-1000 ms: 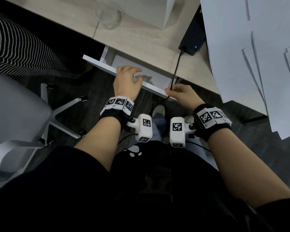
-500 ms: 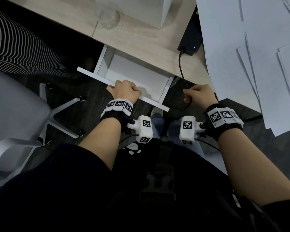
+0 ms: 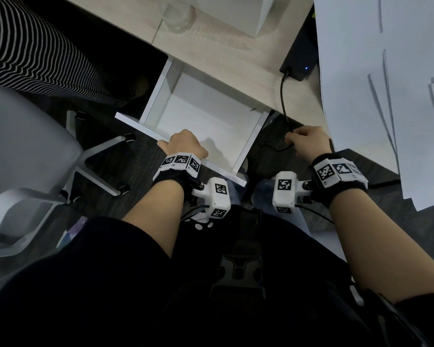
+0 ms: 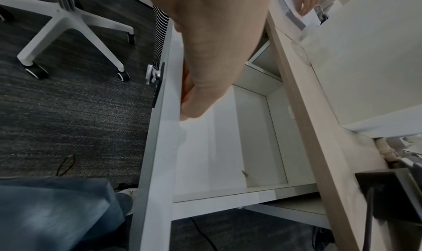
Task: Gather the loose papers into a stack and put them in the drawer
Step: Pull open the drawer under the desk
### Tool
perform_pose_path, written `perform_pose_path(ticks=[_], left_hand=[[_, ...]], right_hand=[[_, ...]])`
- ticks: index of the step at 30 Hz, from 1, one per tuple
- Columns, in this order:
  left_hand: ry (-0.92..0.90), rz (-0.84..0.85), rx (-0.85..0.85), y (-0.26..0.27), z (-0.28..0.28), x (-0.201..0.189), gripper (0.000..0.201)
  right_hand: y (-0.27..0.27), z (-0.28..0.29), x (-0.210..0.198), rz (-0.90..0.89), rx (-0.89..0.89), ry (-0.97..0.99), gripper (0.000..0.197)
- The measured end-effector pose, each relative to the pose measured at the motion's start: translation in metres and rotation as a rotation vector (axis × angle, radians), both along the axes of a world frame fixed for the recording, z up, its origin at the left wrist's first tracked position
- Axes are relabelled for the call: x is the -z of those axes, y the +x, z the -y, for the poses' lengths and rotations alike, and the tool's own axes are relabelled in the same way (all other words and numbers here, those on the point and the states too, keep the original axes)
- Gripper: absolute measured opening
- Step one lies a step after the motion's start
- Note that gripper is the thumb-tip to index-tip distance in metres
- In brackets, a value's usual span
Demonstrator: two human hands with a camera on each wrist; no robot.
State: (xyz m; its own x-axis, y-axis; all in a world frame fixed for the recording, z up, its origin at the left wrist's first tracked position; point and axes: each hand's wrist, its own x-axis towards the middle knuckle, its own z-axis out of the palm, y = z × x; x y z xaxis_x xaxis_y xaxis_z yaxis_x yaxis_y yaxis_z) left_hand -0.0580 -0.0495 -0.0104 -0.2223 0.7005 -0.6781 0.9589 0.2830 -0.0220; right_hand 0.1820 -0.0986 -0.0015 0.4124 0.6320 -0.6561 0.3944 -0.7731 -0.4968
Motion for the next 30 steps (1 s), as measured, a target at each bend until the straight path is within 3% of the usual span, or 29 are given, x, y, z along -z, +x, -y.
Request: perform_pose_path(ticks=[11,13,18,24,30], left_hand=[[0.024,-0.019,-0.061,0.007,0.005,-0.003,0.005],[0.068,0.081,-0.078,0.014,0.002,-0.006,0.010],[0.164,0.567,-0.116,0.047,-0.011,-0.019,0.016],[0.318,0.722,-0.053,0.103,-0.022,-0.038,0.013],[0.393,0.795,-0.012,0.169,-0.018,-0.056,0.014]], right_hand=[[0.005,-0.004,0.006,-0.062,0.010,-0.048,0.027],[0.007,-0.004,0.003,-0.118,0.012,-0.056,0.026],[0.014,-0.003,-0.011,-0.236,-0.012,-0.108,0.026],[0.041,0.001,-0.042,-0.373,-0.036,-0.033,0.013],[0.094,0.013,-0.069,-0.363,0.079,0.171,0.010]])
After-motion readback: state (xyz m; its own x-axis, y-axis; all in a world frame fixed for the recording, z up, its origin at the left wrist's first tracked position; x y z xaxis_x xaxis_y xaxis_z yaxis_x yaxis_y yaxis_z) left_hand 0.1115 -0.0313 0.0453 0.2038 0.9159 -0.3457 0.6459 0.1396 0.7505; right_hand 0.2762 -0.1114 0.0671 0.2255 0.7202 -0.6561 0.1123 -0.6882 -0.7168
